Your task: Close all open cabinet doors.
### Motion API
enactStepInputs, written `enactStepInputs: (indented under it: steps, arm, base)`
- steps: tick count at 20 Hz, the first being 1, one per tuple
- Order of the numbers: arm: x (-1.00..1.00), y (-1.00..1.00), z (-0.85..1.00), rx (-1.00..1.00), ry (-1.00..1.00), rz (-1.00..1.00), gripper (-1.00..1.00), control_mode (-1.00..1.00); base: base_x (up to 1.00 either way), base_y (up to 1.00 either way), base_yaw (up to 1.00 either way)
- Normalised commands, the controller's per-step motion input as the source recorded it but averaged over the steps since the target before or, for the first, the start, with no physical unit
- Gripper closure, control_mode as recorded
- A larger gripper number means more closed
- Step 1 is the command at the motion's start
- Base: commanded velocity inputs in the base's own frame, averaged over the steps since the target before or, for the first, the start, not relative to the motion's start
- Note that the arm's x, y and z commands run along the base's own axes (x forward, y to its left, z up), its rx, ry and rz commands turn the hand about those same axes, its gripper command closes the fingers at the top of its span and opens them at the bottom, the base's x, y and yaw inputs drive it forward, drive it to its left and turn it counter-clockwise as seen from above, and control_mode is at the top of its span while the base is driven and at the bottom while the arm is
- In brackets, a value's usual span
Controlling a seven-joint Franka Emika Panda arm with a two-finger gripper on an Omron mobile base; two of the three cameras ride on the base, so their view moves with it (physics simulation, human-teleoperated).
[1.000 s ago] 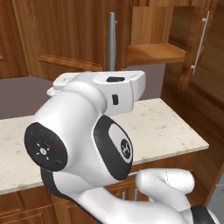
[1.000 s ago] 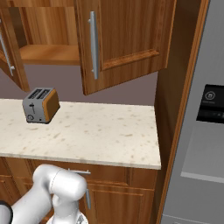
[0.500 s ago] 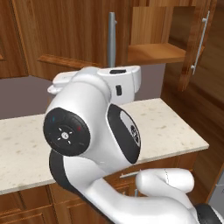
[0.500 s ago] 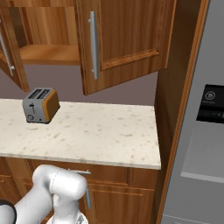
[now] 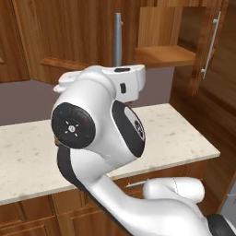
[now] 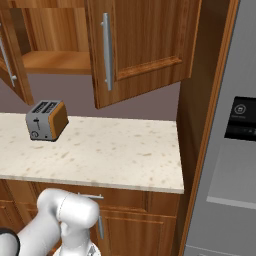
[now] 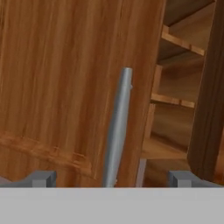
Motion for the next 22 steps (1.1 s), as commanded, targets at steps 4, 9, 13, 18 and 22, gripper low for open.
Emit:
enactStepInputs:
  steps: [4, 9, 13, 18, 22]
  arm:
    - [0.68, 0.09, 0.0, 0.0, 0.02, -0.08, -1.0, -1.0]
    - [0.51, 0.15, 0.0, -0.01, 0.03, -0.08, -1.0, -1.0]
    - [0.41, 0.09, 0.0, 0.0, 0.01, -0.09, -1.0, -1.0]
    - [0.46, 0.0, 0.0, 0.0, 0.01, -0.1, -1.0, -1.0]
    - [0.37, 0.0, 0.0, 0.0, 0.01, -0.08, -1.0, -1.0]
  base:
    - [0.0, 0.0, 0.0]
    - [0.0, 0.0, 0.0]
    - [0.0, 0.0, 0.0]
    - [0.0, 0.0, 0.0]
    - [0.0, 0.0, 0.0]
